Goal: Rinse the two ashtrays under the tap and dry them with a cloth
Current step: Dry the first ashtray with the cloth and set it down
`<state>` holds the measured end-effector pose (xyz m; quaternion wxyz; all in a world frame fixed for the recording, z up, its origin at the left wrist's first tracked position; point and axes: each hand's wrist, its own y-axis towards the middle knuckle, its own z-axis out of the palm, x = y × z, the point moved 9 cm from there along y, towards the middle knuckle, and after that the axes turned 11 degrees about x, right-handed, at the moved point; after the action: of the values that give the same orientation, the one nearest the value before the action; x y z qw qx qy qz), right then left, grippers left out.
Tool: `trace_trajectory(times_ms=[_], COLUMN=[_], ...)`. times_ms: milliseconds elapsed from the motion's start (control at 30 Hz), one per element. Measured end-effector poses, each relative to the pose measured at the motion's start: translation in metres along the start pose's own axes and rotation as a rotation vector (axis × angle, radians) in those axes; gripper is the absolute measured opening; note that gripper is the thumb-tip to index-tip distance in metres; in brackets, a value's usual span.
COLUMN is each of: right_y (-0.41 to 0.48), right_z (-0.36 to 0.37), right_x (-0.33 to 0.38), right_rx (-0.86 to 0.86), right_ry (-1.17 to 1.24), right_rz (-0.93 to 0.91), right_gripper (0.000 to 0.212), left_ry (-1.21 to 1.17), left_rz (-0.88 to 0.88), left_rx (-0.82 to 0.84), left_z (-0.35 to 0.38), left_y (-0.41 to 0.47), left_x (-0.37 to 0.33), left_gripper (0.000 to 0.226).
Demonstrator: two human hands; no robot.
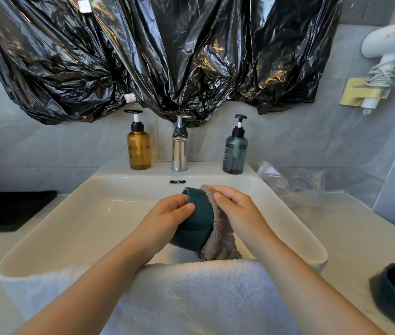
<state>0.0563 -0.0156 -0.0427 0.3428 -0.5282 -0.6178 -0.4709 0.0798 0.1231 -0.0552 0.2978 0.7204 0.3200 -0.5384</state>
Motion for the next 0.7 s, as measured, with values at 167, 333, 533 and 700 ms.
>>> trace_trajectory(times_ms=[167, 333, 533, 700], right_y=[-0.003, -0.004, -0.002, -0.004], right_z=[0.014, 0.016, -0.008, 0.0], right_x=[0.007, 0.012, 0.002, 0.013], right_rx=[0.104, 0.106, -0.103, -0.041], right_ry=[-0.037, -0.081, -0.093, -0.058], right_rz=[-0.042, -0.084, -0.035, -0.117], right_gripper=[0.027, 0.027, 0.032, 0.031], left_ry=[-0.082, -0.05, 0.007, 0.005], left_rz=[-0.068, -0.126, -0.09, -0.098], left_rx=[-0.043, -0.138, -0.172, -0.201], left_z=[-0.001, -0.013, -0.015, -0.017], left_y=[-0.002, -0.003, -0.003, -0.006], left_x=[0.002, 0.007, 0.001, 0.001], left_gripper=[0.037, 0.035, 0.023, 0.037])
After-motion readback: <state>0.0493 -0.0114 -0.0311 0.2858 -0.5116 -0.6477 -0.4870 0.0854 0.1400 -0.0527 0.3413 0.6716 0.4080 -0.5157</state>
